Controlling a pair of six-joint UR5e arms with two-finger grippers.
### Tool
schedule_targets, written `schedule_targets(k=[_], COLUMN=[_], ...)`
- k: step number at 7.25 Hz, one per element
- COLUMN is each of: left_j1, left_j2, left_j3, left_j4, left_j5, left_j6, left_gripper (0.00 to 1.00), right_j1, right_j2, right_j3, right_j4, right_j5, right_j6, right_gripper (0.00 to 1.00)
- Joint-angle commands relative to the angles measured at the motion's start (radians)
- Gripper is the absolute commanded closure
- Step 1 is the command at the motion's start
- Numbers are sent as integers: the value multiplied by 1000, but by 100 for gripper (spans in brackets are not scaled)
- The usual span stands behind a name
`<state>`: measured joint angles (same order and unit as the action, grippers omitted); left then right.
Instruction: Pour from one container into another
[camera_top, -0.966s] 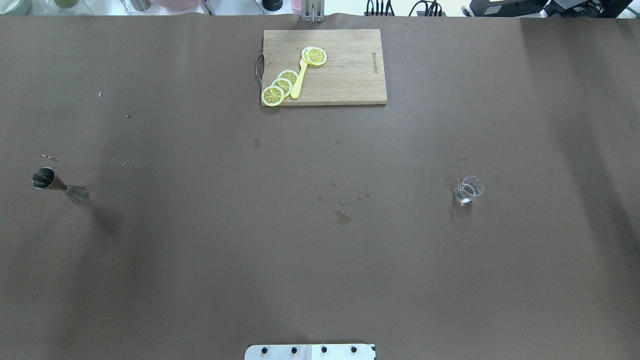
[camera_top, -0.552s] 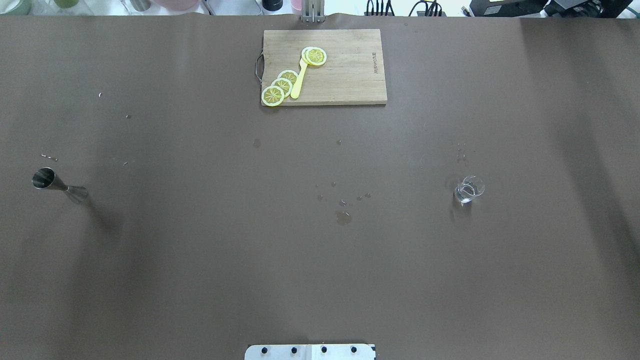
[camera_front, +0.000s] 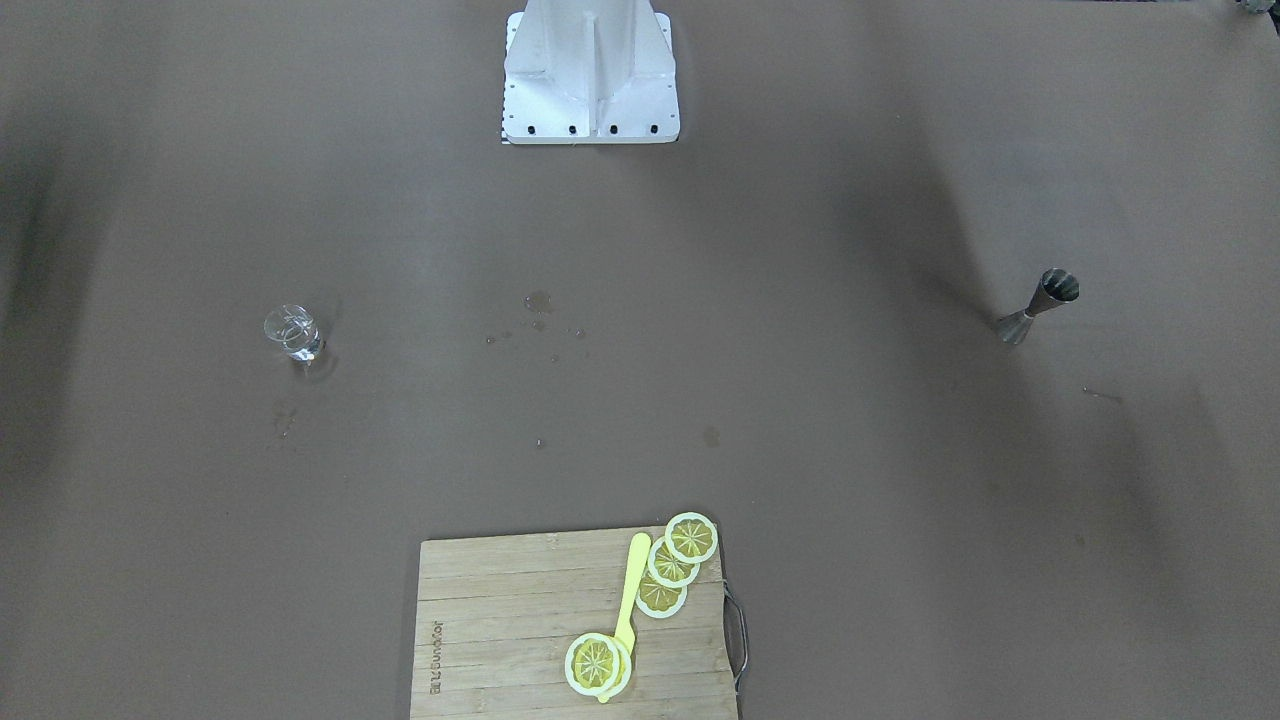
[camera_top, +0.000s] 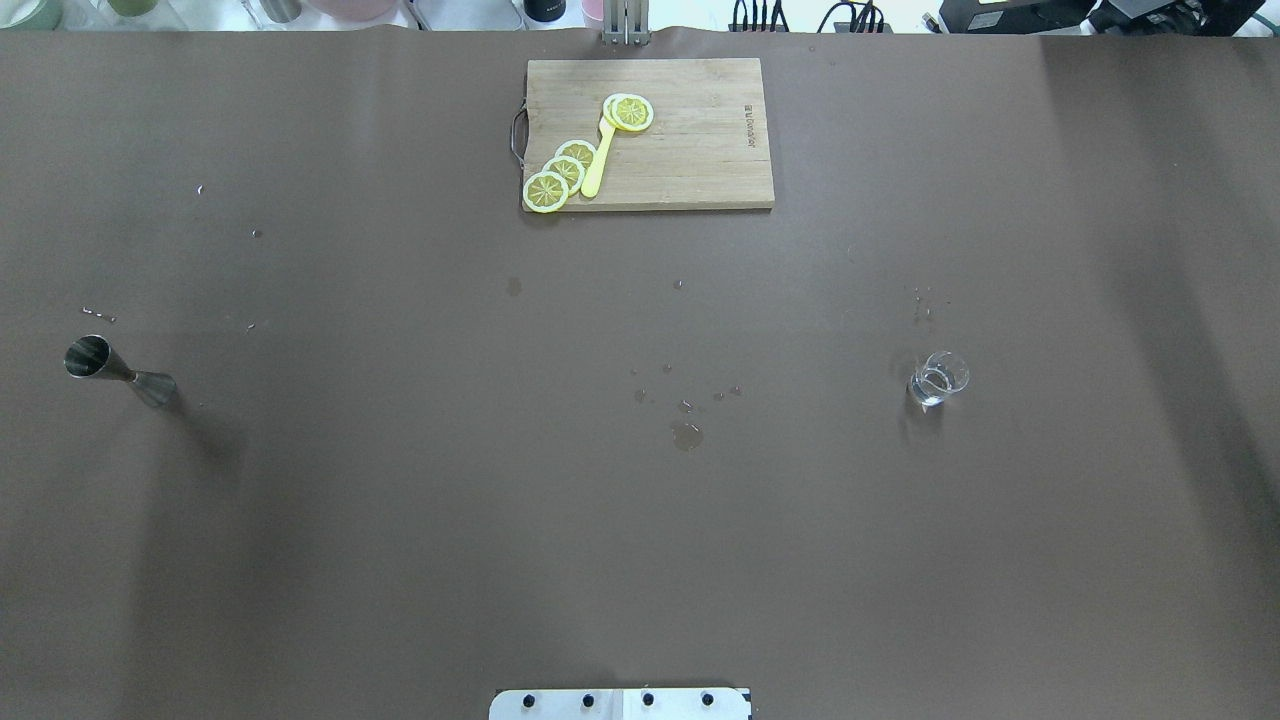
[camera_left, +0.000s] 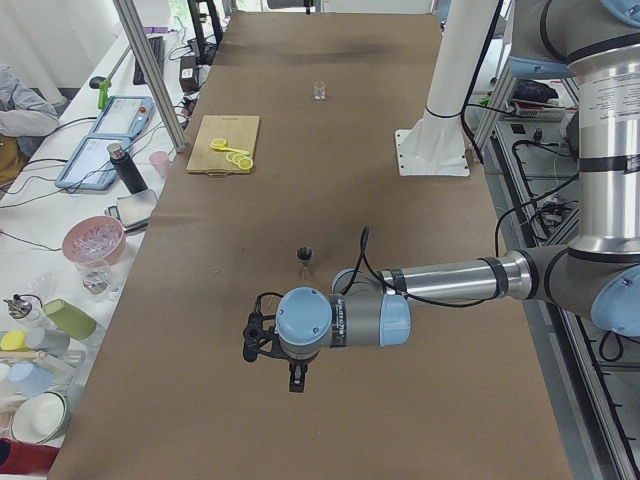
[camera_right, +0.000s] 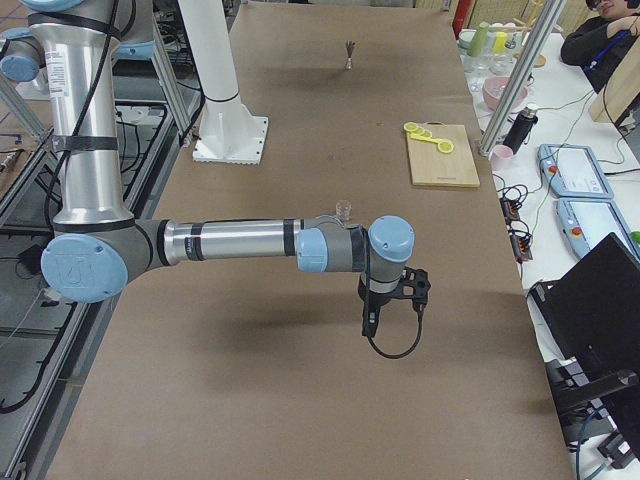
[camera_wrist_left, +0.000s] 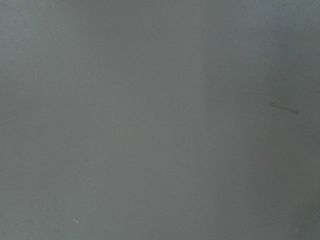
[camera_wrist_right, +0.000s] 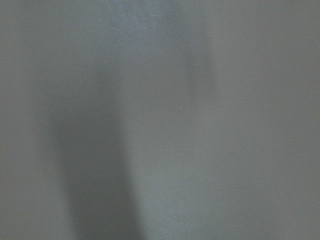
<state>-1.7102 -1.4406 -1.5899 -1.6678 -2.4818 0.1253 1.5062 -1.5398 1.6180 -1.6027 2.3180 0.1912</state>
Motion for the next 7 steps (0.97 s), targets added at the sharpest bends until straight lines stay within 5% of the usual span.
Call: schedule_targets(k=[1, 7], left_j1=[0, -2], left_j2=[-3, 8], left_j3=[4, -4], left_j4=[2, 3], left_j5=[3, 4], left_j6=[-3, -3], left_gripper=[1, 1], right_j1=[0, 0], right_j2=[0, -23], right_j3=[-6, 0], right_j4=[1, 9], right_j5=[-2, 4], right_j6=[-1, -1], right_gripper=[0, 0])
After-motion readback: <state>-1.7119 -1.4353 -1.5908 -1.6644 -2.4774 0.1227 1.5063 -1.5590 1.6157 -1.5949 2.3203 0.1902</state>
